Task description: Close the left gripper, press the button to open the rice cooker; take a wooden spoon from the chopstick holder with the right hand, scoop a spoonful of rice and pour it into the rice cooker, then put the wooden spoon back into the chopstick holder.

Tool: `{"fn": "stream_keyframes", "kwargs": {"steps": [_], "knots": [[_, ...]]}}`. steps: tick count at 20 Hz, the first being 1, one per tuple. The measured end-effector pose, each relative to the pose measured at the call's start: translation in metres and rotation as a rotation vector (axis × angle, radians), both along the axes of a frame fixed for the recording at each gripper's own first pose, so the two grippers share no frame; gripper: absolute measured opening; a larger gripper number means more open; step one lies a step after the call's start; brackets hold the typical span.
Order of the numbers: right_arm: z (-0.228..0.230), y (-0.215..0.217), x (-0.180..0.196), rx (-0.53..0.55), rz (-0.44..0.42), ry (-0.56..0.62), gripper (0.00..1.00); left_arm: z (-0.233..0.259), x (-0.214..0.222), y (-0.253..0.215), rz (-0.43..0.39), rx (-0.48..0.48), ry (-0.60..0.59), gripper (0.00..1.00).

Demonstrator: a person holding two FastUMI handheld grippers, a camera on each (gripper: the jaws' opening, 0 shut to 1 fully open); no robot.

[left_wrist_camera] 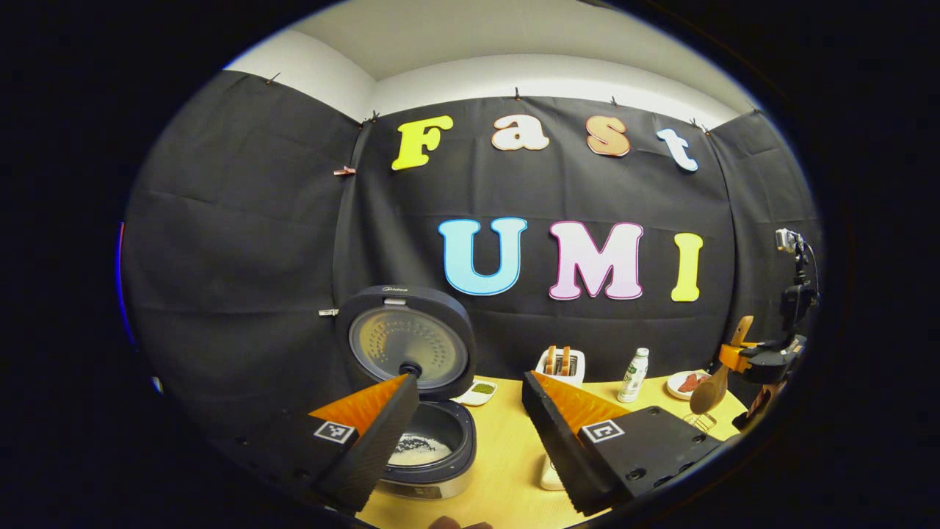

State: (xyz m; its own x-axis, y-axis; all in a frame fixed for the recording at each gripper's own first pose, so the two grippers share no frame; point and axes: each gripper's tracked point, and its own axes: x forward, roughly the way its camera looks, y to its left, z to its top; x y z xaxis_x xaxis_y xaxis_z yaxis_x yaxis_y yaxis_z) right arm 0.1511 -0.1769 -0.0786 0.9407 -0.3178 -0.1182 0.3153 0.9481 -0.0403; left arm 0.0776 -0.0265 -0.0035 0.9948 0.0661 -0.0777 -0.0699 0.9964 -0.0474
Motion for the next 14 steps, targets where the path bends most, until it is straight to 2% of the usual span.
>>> {"fn": "stream_keyframes", "kwargs": {"steps": [6,10,14], "knots": [[-0.032,-0.026,0.002,0.022,-0.024,0.065,0.10,-0.002,-0.001,-0.010,0.018,0.016,0.012,0.96],[-0.051,-0.025,0.006,0.029,-0.009,0.100,0.10,-0.006,-0.002,-0.008,0.038,0.019,0.028,0.96],[-0.072,-0.031,0.002,0.059,-0.031,0.144,0.10,-0.006,-0.002,-0.008,0.043,0.029,0.035,0.96]]}}
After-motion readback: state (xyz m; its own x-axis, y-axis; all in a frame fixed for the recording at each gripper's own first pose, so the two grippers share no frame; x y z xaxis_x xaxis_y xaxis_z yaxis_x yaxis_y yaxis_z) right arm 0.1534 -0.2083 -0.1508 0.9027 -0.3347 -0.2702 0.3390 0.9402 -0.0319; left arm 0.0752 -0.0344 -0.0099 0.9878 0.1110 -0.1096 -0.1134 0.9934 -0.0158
